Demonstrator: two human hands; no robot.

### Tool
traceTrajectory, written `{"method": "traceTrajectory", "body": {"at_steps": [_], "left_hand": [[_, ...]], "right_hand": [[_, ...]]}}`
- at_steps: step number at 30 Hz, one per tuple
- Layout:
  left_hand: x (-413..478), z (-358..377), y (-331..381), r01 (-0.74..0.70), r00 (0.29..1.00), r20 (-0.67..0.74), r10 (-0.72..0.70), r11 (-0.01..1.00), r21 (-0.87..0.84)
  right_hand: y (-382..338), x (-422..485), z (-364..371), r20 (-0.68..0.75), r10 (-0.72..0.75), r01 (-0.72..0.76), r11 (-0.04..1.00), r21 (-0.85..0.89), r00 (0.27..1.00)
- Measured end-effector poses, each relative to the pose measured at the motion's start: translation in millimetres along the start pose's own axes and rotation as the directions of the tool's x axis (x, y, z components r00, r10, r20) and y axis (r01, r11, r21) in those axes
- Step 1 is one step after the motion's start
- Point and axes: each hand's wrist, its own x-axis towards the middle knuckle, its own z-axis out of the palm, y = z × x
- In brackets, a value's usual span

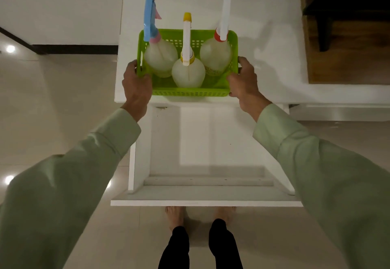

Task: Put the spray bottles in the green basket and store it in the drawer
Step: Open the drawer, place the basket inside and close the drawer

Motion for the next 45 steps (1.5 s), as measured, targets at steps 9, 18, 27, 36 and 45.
{"method": "traceTrajectory", "body": {"at_steps": [9,18,27,36,45], "left_hand": [[-25,-13,-15,0.012,1.0,-0.017,-0.013,0.999,-0.039],[-119,-39,-47,-0.024,0.998,0.047,0.028,0.995,-0.096],[-165,-35,-118,0.14,0.958,0.25,-0.143,0.99,0.031],[-129,4,-170,0.203,0.939,0.249,-0.238,0.966,0.157],[-97,34,-227,0.29,0.908,0.26,-0.329,0.94,0.179]], "right_hand": [[20,-24,-11,-0.03,-0.016,0.018,0.997,0.069,0.999],[84,-101,-45,-0.023,-0.036,0.039,0.987,0.158,0.999],[170,-143,-41,-0.097,-0.043,0.042,0.999,-0.015,0.994],[217,-108,-8,-0.073,0.116,-0.123,0.987,-0.106,0.991],[253,-62,26,-0.064,0.202,-0.212,0.95,-0.229,0.977]]}}
